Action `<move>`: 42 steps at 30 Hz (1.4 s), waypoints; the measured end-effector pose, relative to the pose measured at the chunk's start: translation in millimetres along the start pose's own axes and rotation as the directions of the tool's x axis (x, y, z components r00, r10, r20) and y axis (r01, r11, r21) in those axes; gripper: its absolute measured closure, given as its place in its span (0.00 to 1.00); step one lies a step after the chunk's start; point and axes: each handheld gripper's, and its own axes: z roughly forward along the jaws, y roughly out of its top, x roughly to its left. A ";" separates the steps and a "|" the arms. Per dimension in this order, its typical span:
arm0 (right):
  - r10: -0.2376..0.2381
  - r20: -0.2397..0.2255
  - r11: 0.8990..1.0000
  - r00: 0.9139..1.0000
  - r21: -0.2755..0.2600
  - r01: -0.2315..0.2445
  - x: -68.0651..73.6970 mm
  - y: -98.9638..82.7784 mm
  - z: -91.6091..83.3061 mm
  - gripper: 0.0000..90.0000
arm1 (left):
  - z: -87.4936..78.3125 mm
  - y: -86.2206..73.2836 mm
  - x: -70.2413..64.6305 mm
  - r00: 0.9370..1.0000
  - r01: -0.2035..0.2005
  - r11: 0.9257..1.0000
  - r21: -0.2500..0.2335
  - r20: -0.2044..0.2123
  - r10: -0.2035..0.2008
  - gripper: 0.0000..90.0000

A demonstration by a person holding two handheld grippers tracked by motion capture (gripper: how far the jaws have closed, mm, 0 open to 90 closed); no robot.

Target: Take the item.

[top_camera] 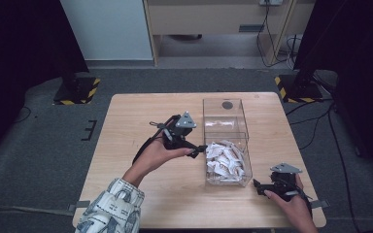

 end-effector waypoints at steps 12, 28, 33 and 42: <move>0.000 0.000 1.000 1.000 0.000 0.000 0.0 0.0 0.0 0.01 | 20.4 9.8 -8.7 0.999 -0.023 1.000 -0.002 0.025 0.023 0.12; 0.000 0.000 1.000 1.000 0.000 0.000 0.0 0.0 0.0 0.01 | 38.1 13.8 -15.4 0.999 -0.036 0.999 0.022 0.032 0.036 0.13; 0.000 0.000 1.000 1.000 0.000 0.000 0.0 0.0 0.0 0.01 | 42.7 15.4 -16.8 0.999 -0.031 0.999 0.012 0.035 0.030 0.14; 0.000 0.000 1.000 1.000 0.000 0.000 0.0 0.0 0.0 0.01 | 55.3 17.8 -23.2 0.999 -0.036 0.999 0.023 0.039 0.035 0.15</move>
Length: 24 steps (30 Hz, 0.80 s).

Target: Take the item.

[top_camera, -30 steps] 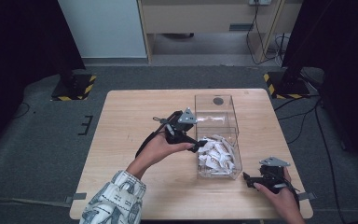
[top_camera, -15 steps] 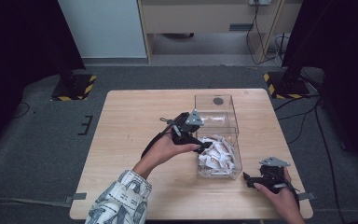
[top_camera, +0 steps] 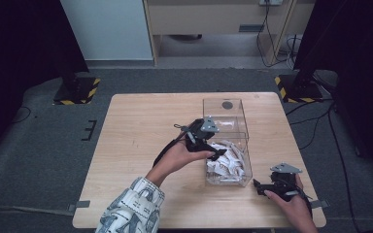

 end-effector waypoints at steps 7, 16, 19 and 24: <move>0.000 0.000 1.000 1.000 0.000 0.000 0.0 0.0 0.0 0.01 | 5.9 -0.5 -1.1 1.000 -0.007 1.000 0.015 0.013 0.007 0.15; 0.000 0.000 1.000 1.000 0.000 0.000 0.0 0.0 0.0 0.01 | 11.6 -1.9 -2.0 1.000 -0.011 0.999 0.031 0.010 0.011 0.16; 0.000 0.000 1.000 1.000 0.000 0.000 0.0 0.0 0.0 0.01 | 13.5 -3.1 -2.5 1.000 -0.012 0.999 0.034 0.011 0.012 0.16; -0.001 0.000 1.000 1.000 0.000 0.001 0.0 0.0 0.0 0.01 | 16.9 -4.4 -2.3 1.000 -0.008 0.999 0.039 0.012 0.007 0.16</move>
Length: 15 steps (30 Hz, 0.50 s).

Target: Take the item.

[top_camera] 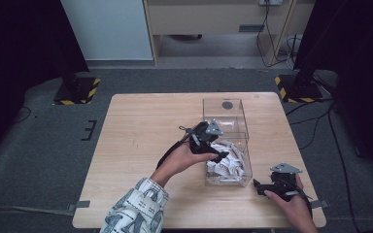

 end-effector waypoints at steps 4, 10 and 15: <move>0.000 0.000 1.000 1.000 0.000 0.000 0.0 0.0 0.0 0.01 | 1.9 0.1 -0.2 1.000 -0.002 1.000 0.000 -0.001 0.002 0.17; 0.000 0.000 1.000 1.000 0.000 0.000 0.1 0.0 0.0 0.01 | 6.2 -1.1 0.2 1.000 -0.019 1.000 0.025 -0.014 0.019 0.23; 0.000 0.000 1.000 1.000 0.000 0.000 0.0 0.0 0.0 0.01 | 10.3 -0.9 -0.1 0.999 -0.041 0.999 0.032 -0.004 0.042 0.42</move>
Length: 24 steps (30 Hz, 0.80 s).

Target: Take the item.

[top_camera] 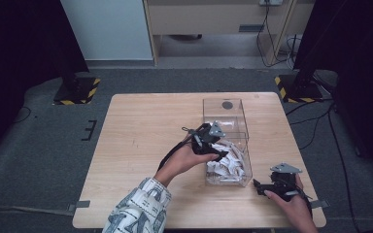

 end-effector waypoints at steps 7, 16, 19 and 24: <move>0.000 0.000 1.000 1.000 0.000 0.000 0.0 0.0 0.0 0.01 | 3.7 -4.4 -1.5 0.999 0.038 0.999 0.032 0.018 -0.039 0.59; 0.000 0.000 1.000 1.000 0.000 0.000 0.0 0.0 0.0 0.01 | 14.7 -15.3 -11.8 1.000 0.016 0.997 0.081 0.010 -0.017 0.69; 0.000 0.000 1.000 1.000 0.000 0.000 0.0 0.0 0.0 0.01 | 19.6 -15.9 -13.7 1.000 0.009 0.995 0.096 0.003 -0.009 0.70; 0.000 0.000 1.000 1.000 0.000 0.000 0.0 0.0 0.0 0.01 | 18.7 -14.2 -13.0 1.000 0.021 0.997 0.076 -0.009 -0.021 0.74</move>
